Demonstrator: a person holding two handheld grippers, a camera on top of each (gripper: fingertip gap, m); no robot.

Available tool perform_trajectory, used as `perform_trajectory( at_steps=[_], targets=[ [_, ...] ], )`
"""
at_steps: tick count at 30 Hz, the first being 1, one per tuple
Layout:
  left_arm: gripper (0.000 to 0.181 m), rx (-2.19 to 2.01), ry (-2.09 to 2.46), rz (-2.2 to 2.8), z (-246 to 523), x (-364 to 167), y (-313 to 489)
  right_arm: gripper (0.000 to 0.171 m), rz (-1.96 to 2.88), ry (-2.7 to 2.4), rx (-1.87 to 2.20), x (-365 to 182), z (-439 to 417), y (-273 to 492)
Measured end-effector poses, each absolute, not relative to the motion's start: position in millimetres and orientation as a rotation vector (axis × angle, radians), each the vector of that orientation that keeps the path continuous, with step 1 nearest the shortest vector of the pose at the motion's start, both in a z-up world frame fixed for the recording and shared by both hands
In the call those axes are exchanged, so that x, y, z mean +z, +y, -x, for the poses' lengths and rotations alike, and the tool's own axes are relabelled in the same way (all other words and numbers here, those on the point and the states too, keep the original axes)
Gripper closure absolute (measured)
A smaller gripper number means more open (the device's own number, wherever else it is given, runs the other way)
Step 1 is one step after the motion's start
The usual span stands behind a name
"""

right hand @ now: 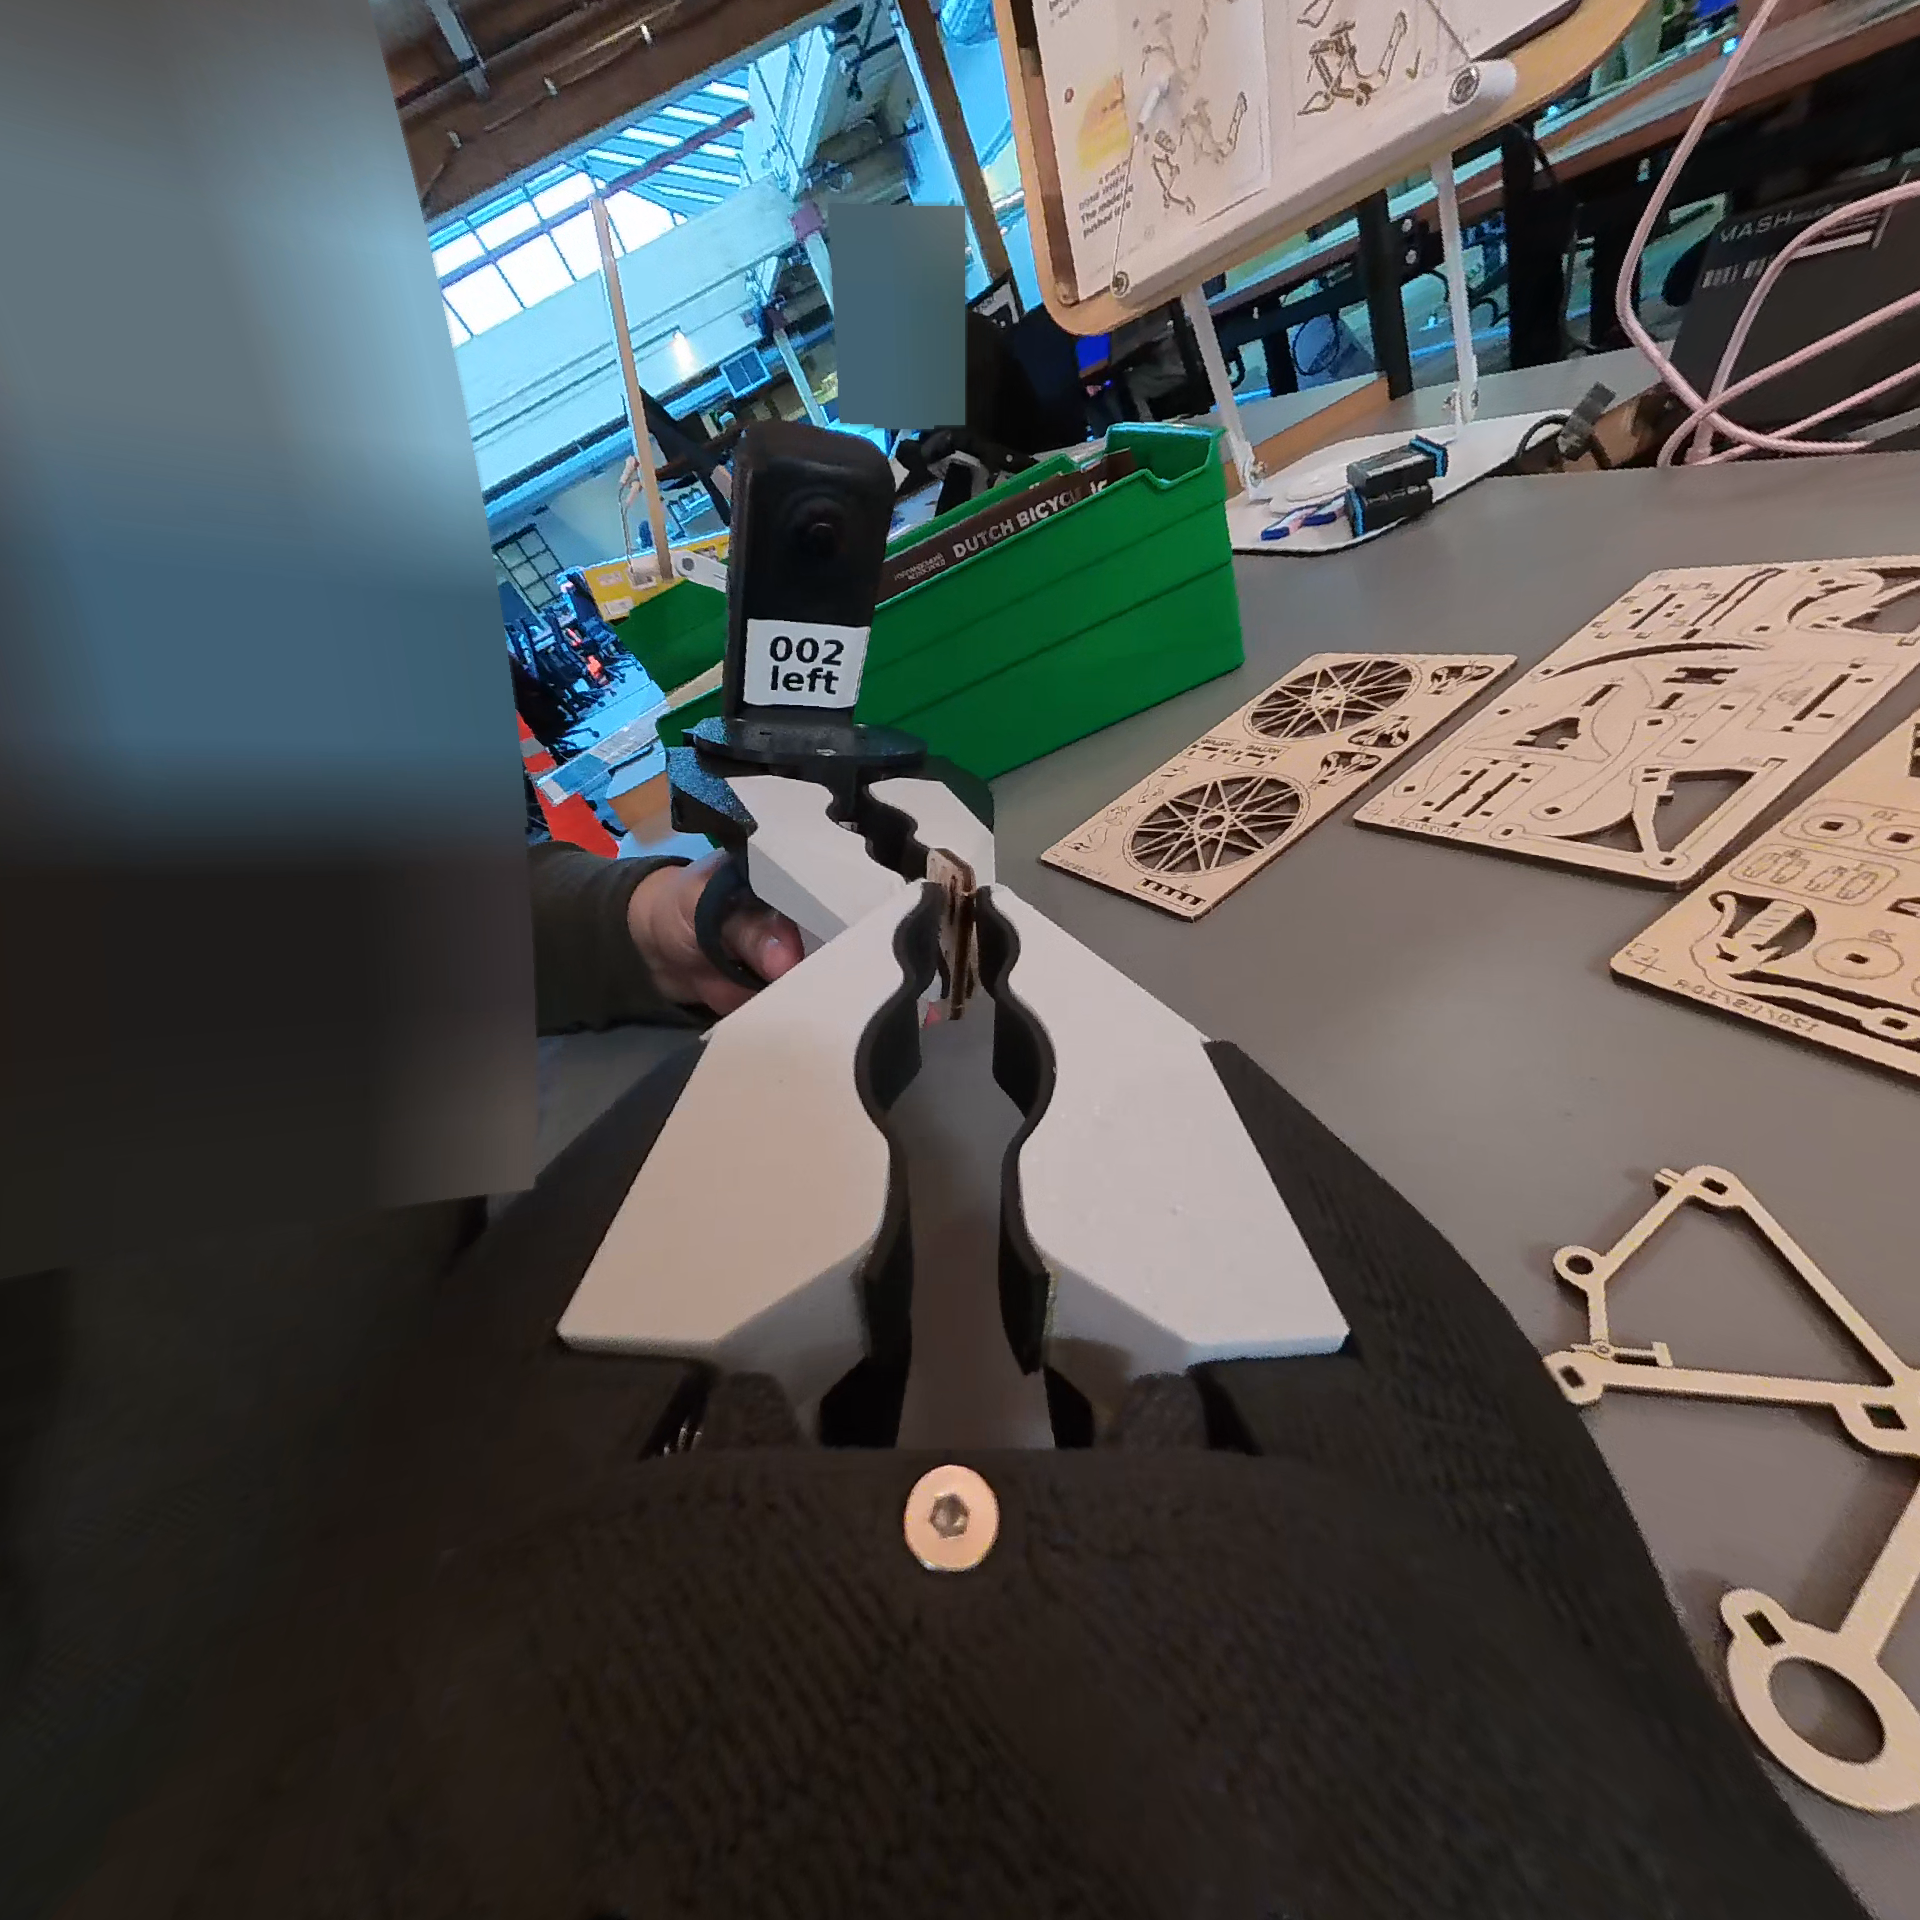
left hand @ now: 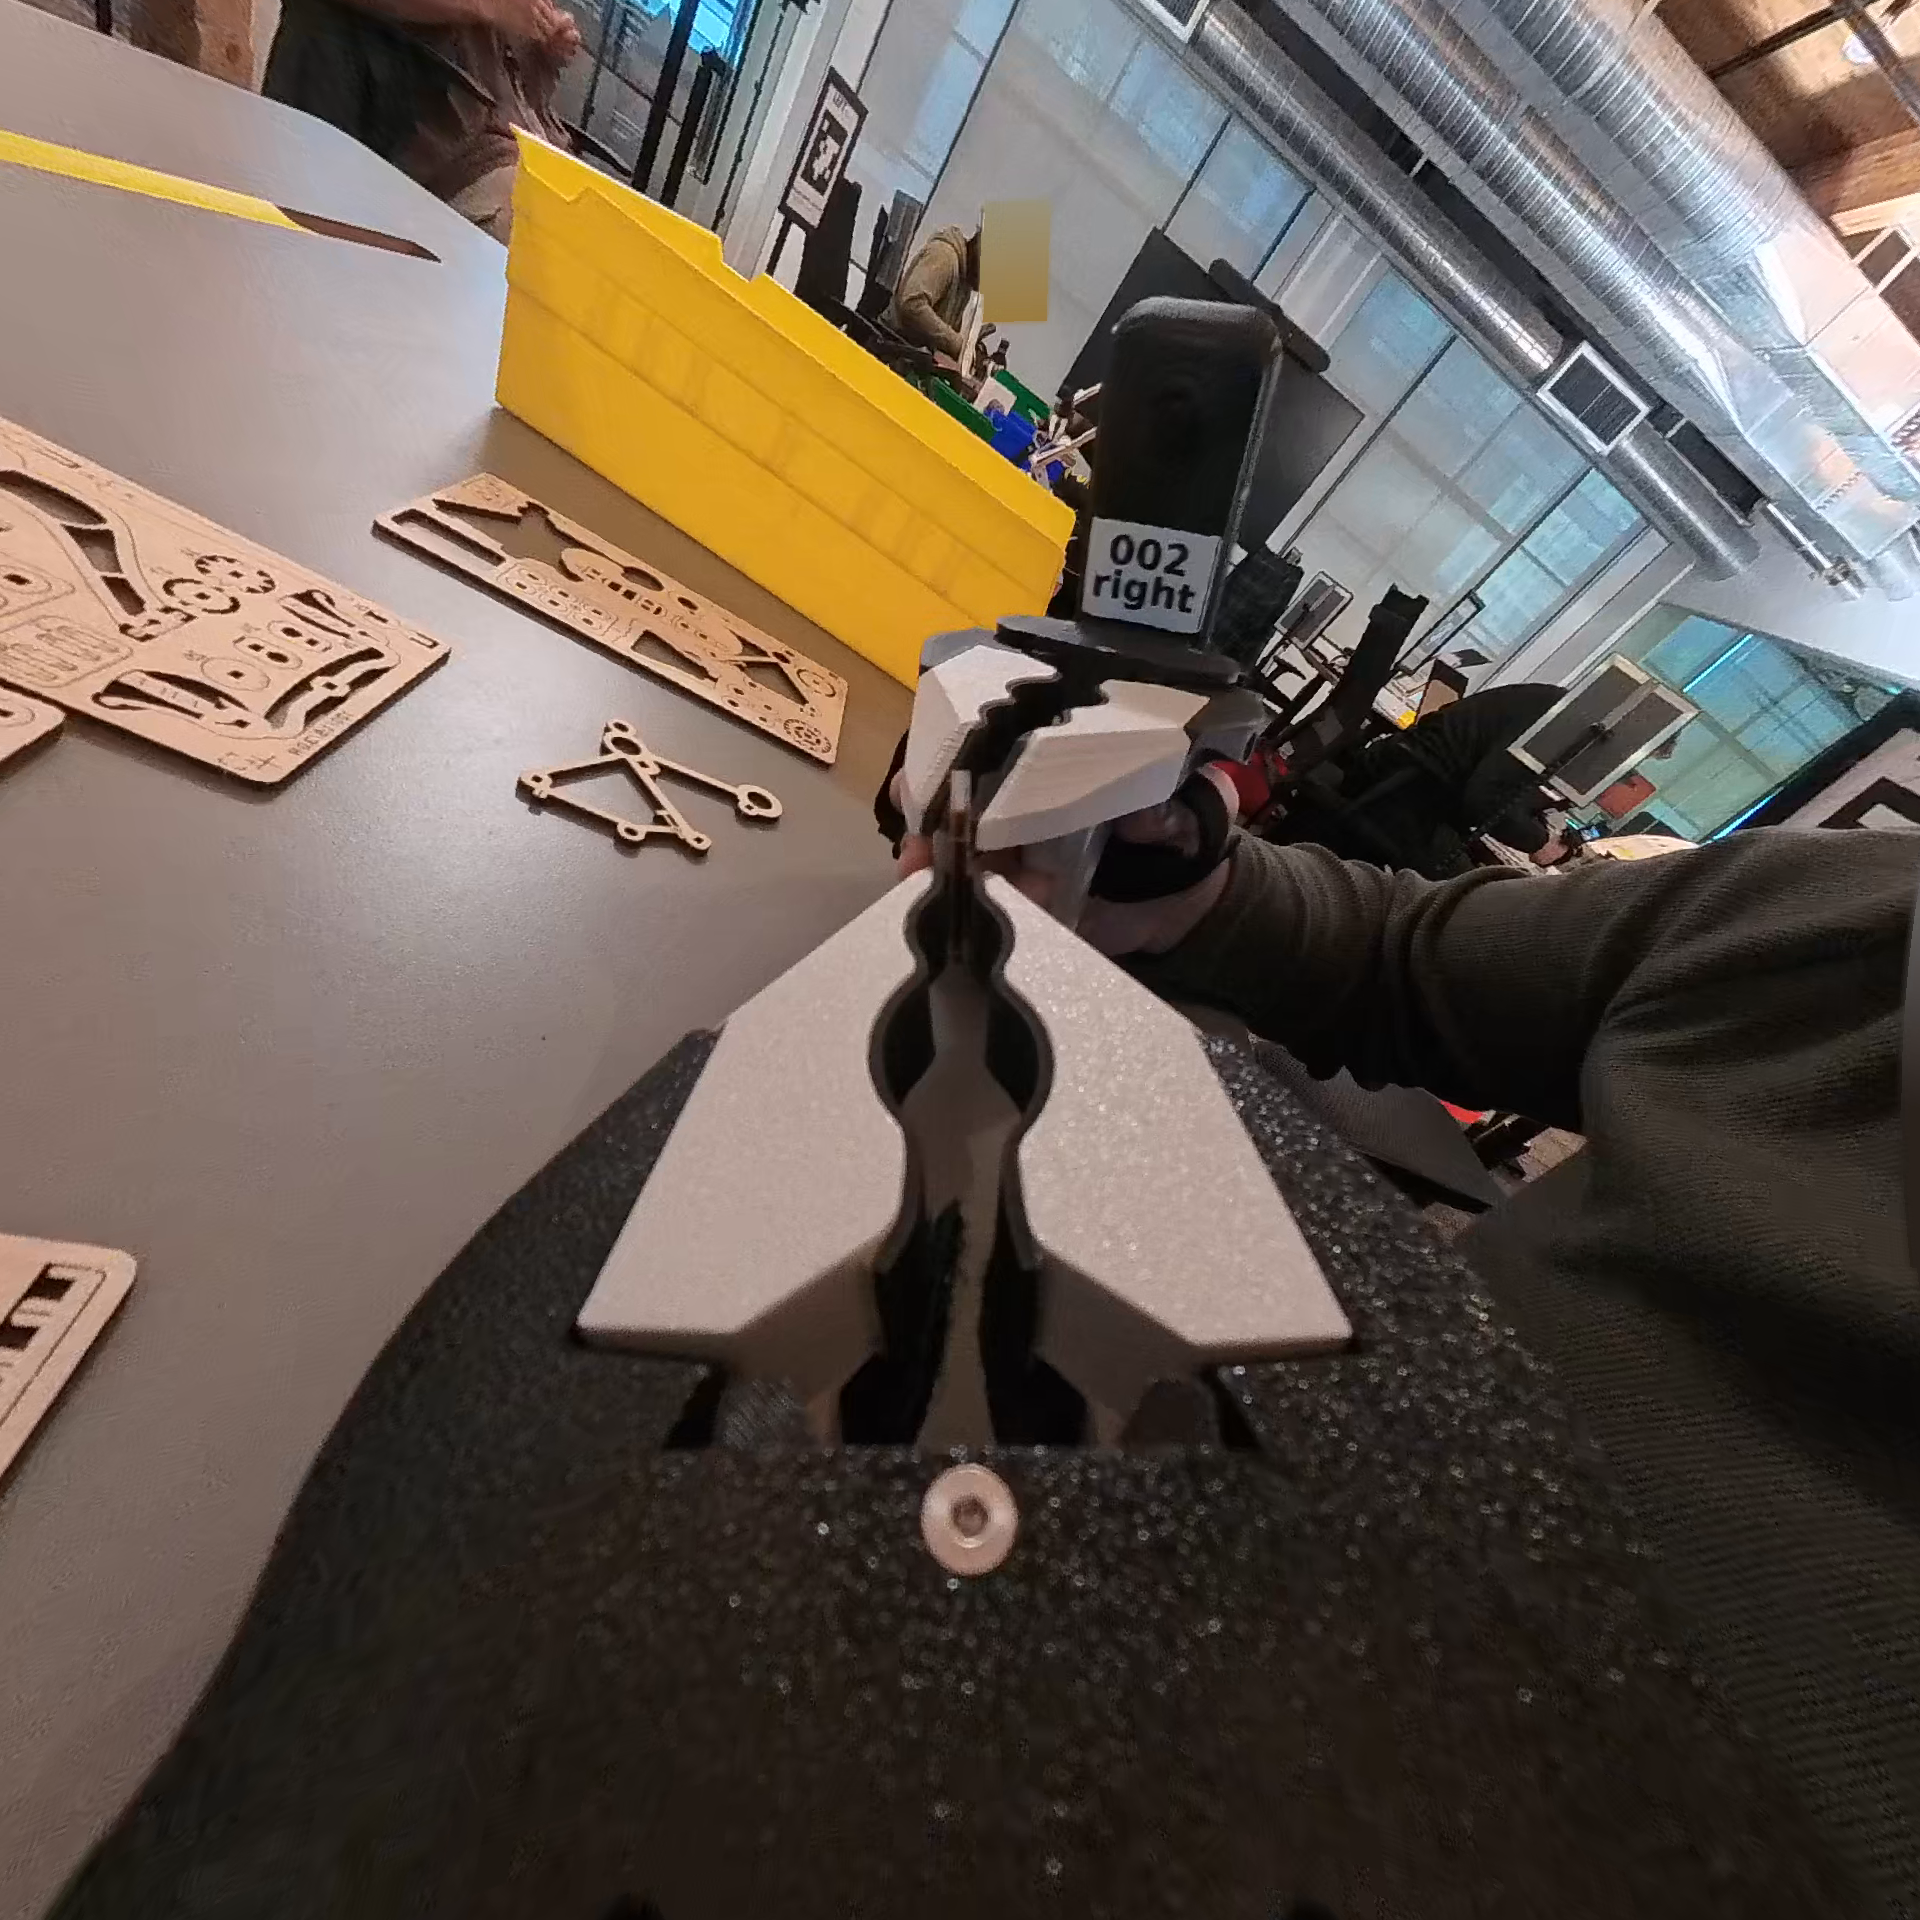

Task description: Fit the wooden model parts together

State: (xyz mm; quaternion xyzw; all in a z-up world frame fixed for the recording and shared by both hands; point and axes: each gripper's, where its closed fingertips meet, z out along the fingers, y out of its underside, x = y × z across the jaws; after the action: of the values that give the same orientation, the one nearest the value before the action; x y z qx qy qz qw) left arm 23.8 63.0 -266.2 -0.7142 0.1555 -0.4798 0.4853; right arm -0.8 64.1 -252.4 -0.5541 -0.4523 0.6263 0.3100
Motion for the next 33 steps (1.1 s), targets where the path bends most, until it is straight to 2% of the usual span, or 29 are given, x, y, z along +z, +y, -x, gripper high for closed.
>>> perform_trajectory(
  at_steps=[11, 16, 25, 29, 33],
  targets=[
    [0.18, -1.122, 0.388, 1.74, -24, -266, 63, 0.167, 1.468, -1.201, 1.626, -253, 1, 65],
    [0.18, -0.75, 0.532, 1.735, -21, -270, 67, 0.166, 1.484, -1.21, 1.596, -254, 0, 67],
    [0.177, -0.351, 0.666, 1.737, -15, -277, 76, 0.165, 1.485, -1.221, 1.43, -261, 1, 73],
    [0.18, -0.698, 0.516, 1.777, -18, -276, 76, 0.165, 1.457, -1.205, 1.49, -258, 1, 75],
    [0.18, -0.775, 0.494, 1.764, -18, -273, 73, 0.165, 1.438, -1.205, 1.536, -255, 1, 71]
  ],
)
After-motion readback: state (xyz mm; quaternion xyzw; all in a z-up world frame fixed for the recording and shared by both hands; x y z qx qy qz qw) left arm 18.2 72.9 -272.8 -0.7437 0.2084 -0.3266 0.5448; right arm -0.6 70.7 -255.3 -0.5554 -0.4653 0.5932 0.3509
